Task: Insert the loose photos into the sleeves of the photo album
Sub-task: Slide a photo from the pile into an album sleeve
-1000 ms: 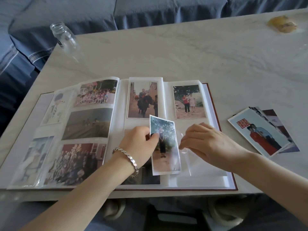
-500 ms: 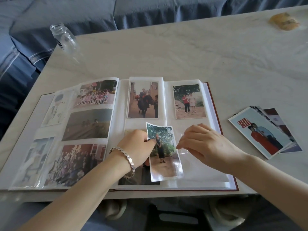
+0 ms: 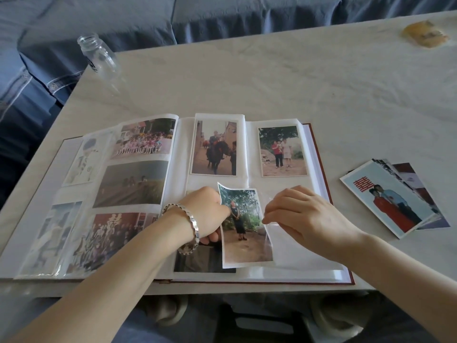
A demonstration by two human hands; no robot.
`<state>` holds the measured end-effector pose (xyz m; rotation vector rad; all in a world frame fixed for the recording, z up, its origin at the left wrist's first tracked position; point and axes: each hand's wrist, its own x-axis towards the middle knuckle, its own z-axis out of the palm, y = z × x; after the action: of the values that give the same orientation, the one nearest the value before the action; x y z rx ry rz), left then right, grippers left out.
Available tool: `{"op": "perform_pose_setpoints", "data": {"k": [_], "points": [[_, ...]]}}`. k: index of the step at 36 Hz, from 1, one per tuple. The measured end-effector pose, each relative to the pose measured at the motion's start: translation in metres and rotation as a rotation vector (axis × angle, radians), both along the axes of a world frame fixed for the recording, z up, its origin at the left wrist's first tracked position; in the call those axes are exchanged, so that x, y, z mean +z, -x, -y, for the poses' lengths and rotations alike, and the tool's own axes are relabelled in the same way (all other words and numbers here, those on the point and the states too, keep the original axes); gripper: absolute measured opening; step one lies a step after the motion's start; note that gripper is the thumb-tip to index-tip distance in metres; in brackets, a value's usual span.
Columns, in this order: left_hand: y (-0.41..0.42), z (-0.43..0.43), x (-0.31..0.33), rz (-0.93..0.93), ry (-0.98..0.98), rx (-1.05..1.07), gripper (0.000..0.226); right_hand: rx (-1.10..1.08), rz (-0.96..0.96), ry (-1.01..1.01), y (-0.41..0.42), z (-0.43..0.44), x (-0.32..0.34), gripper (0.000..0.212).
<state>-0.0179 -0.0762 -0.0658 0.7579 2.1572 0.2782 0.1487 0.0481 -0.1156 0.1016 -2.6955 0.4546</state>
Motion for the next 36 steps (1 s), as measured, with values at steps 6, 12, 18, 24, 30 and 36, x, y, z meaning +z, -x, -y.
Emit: {"op": "perform_pose_setpoints", "data": {"k": [6,12,18,24,30,36], "points": [[-0.002,-0.008,0.000,-0.019,-0.032,-0.005,0.031,-0.001,-0.004,0.003,-0.001,-0.002,-0.002,0.016],[-0.007,-0.017,-0.002,-0.085,-0.064,-0.087,0.044,-0.001,0.001,0.011,-0.002,-0.002,-0.004,0.021],[-0.006,-0.011,-0.009,-0.145,-0.001,-0.159,0.046,-0.005,-0.006,0.042,-0.002,0.001,-0.009,0.023],[-0.016,-0.007,-0.013,-0.127,-0.039,-0.117,0.041,-0.344,0.030,0.219,-0.013,0.006,-0.020,0.025],[-0.029,-0.011,-0.015,0.112,-0.110,0.016,0.029,-0.818,0.255,0.549,-0.031,0.005,-0.021,0.048],[-0.028,-0.020,-0.016,0.125,-0.041,-0.076,0.031,-0.862,0.273,0.641,-0.030,0.013,-0.026,0.052]]}}
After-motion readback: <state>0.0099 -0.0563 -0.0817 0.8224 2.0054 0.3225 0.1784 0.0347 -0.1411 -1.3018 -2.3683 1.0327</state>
